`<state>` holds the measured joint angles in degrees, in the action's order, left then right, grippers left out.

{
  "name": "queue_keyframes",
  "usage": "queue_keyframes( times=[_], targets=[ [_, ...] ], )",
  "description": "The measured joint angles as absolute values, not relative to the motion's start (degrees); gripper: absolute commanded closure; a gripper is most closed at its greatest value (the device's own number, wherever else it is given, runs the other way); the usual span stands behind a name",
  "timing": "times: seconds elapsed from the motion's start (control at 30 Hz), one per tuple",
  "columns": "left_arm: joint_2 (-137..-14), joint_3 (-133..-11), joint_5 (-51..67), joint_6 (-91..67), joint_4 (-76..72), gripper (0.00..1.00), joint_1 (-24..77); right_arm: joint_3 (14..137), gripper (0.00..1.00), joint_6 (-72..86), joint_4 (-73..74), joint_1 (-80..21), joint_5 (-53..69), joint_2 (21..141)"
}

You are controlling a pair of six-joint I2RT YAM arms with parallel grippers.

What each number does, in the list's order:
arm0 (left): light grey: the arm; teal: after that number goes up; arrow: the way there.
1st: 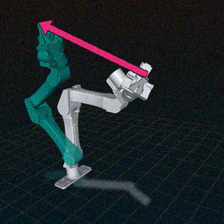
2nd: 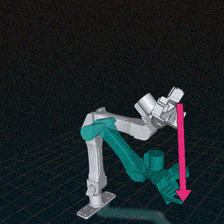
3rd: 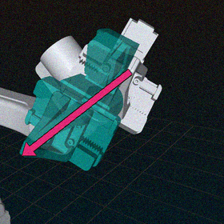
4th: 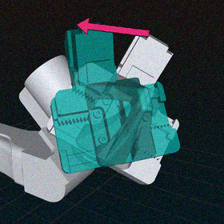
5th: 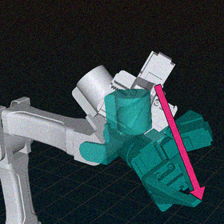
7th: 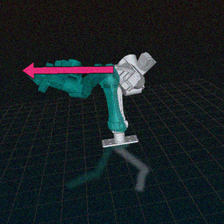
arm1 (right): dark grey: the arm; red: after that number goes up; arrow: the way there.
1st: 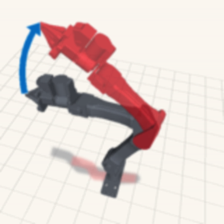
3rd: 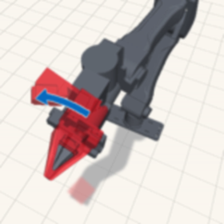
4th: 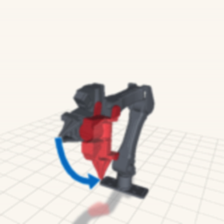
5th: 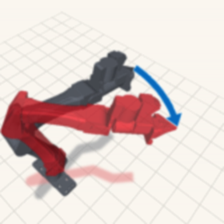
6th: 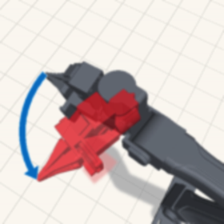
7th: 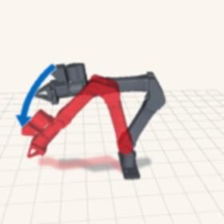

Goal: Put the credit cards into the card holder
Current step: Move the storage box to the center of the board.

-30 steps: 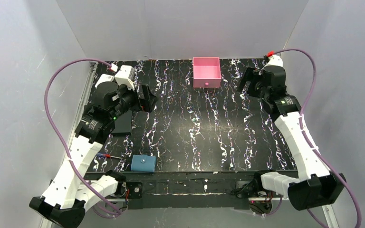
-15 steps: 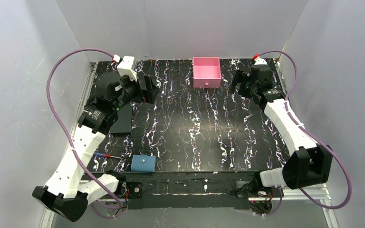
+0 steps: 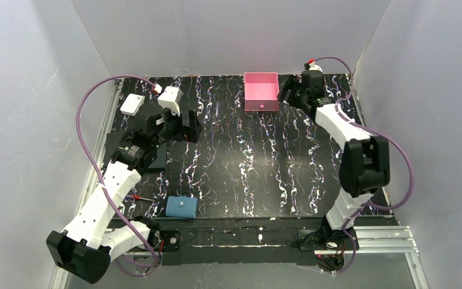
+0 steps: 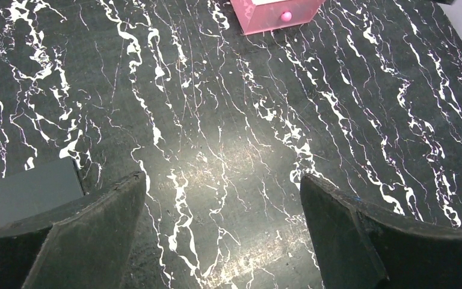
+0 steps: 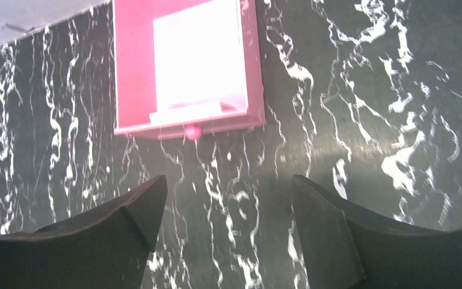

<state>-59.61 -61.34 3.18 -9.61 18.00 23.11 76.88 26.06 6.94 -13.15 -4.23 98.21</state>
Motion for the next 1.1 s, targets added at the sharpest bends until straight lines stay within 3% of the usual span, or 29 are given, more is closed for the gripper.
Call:
queue_keyframes(
  times=[0.57, 0.93, 1.1],
  targets=[
    [-59.51, -61.25, 4.36, -10.31, 16.23, 0.01, 23.4, 109.01, 0.45, 21.17, 7.49, -13.15, -6.87, 128.97],
    [-59.81, -61.25, 5.39, -10.61, 16.23, 0.01, 23.49, 120.62, 0.6, 16.6, 10.68, -13.15, -9.5, 137.23],
    [-59.88, -61.25, 5.43, -10.7, 16.23, 0.01, 23.51, 122.58, 0.61, 14.98, 11.14, -13.5, -10.33, 139.31]
  ],
)
